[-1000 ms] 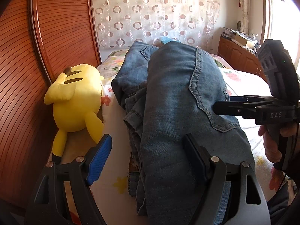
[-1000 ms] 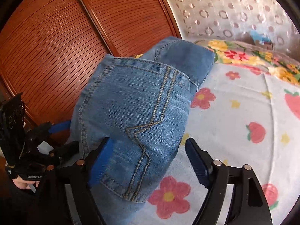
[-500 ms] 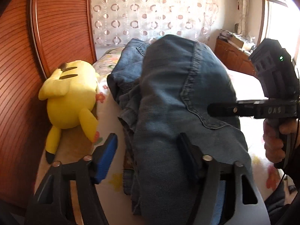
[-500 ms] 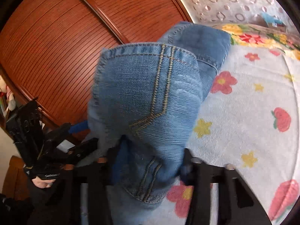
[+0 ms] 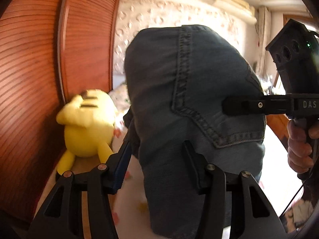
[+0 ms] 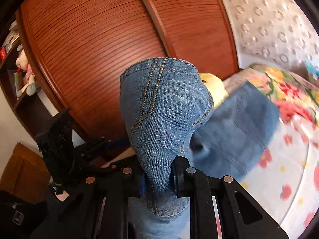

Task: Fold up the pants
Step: 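Fold the lifted jeans end over the stack with the right tool and release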

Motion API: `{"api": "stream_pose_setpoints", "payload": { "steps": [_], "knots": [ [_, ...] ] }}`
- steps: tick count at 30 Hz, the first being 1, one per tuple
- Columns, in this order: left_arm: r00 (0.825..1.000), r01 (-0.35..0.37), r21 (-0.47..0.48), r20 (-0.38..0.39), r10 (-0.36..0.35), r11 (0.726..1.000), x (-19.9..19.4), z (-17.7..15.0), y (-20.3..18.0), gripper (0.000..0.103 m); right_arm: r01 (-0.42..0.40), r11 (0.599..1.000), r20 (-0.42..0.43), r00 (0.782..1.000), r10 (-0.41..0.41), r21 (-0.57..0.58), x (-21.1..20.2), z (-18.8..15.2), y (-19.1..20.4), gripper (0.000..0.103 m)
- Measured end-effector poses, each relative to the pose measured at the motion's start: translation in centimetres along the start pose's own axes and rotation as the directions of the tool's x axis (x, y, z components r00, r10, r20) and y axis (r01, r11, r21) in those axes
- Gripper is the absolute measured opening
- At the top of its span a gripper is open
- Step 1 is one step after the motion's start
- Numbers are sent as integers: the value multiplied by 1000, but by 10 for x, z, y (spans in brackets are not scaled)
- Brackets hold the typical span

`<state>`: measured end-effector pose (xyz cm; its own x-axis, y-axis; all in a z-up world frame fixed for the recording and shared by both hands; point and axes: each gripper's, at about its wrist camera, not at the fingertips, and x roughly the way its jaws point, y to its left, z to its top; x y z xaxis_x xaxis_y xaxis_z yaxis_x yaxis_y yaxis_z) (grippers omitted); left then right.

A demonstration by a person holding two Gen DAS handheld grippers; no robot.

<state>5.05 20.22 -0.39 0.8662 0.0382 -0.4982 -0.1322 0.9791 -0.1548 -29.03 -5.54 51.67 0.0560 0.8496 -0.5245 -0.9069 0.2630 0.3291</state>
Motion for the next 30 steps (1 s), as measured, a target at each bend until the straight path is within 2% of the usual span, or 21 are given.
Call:
{"api": "stream_pose_setpoints", "payload": {
  "steps": [4, 6, 8, 11, 13, 14, 16, 17, 19, 21, 22, 24, 25, 28, 30],
  "knots": [
    [997, -34, -20, 74, 36, 999, -14, 35, 15, 54, -27, 996, 32, 999, 30, -85, 2, 51, 13, 19],
    [992, -49, -29, 113, 52, 998, -15, 59, 24, 54, -32, 995, 73, 997, 39, -90, 1, 70, 5, 19],
    [990, -61, -18, 125, 63, 998, -7, 79, 27, 54, -48, 998, 118, 992, 53, -44, 2, 84, -17, 19],
    [993, -70, 18, 94, 68, 997, 22, 97, 25, 54, -18, 998, 171, 985, 8, 60, 16, 85, -77, 20],
    [997, -69, 43, 49, 67, 997, 51, 98, 21, 54, 25, 986, 126, 991, -47, 168, 37, 69, -132, 22],
    [998, -62, 52, 17, 61, 997, 66, 95, 21, 54, 80, 975, 76, 992, -97, 208, 52, 56, -160, 22],
    [997, -35, 72, -70, 40, 997, 104, 83, 14, 54, 211, 944, -46, 977, -206, 252, 79, 25, -206, 22],
    [992, -29, 81, -120, 39, 996, 124, 74, 9, 54, 252, 926, -83, 968, -239, 282, 85, 12, -229, 22],
    [984, -13, 93, -176, 30, 996, 145, 59, 1, 54, 177, 917, -40, 984, -175, 357, 81, 0, -263, 24],
    [978, -5, 98, -206, 25, 995, 159, 48, -7, 54, 150, 923, -44, 989, -144, 355, 78, -1, -274, 27],
    [977, 3, 100, -213, 18, 995, 162, 45, -9, 54, 146, 930, -62, 989, -133, 338, 79, -1, -274, 33],
    [975, 0, 111, -222, 25, 994, 166, 40, -13, 54, 179, 933, -76, 984, -164, 311, 78, 9, -281, 45],
    [974, -5, 115, -224, 31, 993, 167, 41, -15, 54, 197, 932, -74, 980, -183, 305, 76, 21, -288, 47],
    [973, -9, 117, -229, 36, 993, 173, 39, -8, 54, 233, 930, -25, 971, -236, 285, 56, 26, -287, 47],
    [972, -11, 118, -233, 38, 993, 172, 38, -8, 54, 230, 927, -1, 971, -241, 295, 46, 25, -279, 47]
  ]
}}
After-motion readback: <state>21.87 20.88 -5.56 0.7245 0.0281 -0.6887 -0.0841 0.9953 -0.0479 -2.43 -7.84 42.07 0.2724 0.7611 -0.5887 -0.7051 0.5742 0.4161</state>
